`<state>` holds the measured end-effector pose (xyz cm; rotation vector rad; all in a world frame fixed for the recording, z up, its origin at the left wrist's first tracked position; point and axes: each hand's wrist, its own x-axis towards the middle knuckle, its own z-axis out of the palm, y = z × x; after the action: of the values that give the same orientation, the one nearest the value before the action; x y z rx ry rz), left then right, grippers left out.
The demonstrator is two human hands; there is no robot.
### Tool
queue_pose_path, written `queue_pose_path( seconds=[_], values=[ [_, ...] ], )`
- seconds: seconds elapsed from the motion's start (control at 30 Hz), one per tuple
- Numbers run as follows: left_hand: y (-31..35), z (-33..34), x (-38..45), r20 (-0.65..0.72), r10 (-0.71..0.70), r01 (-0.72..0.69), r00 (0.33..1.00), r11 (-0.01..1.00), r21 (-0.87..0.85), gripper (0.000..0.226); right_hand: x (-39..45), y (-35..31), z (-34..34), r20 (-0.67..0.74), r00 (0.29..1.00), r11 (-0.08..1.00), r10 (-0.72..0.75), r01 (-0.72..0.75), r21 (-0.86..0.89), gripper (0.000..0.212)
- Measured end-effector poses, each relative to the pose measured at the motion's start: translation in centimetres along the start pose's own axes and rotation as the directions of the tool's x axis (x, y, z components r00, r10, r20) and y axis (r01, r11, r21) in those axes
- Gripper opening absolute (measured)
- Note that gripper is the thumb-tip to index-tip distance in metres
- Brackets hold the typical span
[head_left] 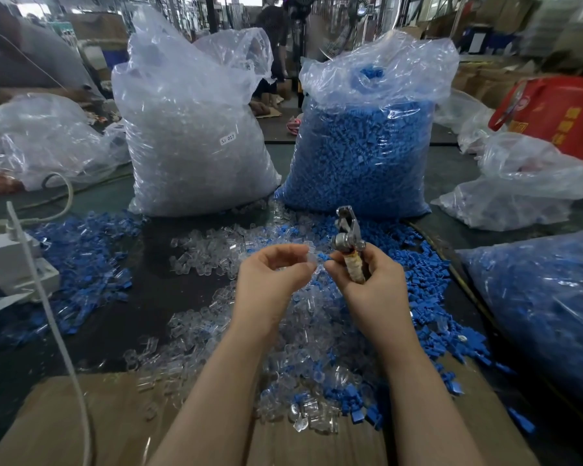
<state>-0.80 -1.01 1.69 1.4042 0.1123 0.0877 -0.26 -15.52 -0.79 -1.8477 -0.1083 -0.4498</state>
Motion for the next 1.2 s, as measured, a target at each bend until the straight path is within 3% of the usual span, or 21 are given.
queue_pose_path(
  seconds=[0.33,0.73,0.93,1.2],
  values=[
    [0.0,0.7,-0.3,-0.084,0.119,-0.108,0.989,0.986,0.126,0.017,0.0,0.0,-0.1,-0.020,1.000,0.996,0.010,-0.011,-0.091,0.011],
    [0.0,1.2,-0.6,-0.068,0.258,-0.220,0.964,0.913,0.343,0.018,-0.1,-0.1,-0.1,-0.003,0.994,0.991,0.109,-0.109,-0.077,0.013],
    [-0.3,1.4,-0.7,-0.060,0.300,-0.261,0.952,0.898,0.353,0.017,-0.1,-0.5,0.0,-0.003,0.992,0.991,0.126,-0.126,-0.045,0.021],
    [-0.4,1.4,-0.7,-0.030,0.317,-0.288,0.948,0.892,0.349,0.021,0.0,-0.5,-0.1,0.003,0.993,0.993,0.116,-0.116,-0.003,0.016]
  ],
)
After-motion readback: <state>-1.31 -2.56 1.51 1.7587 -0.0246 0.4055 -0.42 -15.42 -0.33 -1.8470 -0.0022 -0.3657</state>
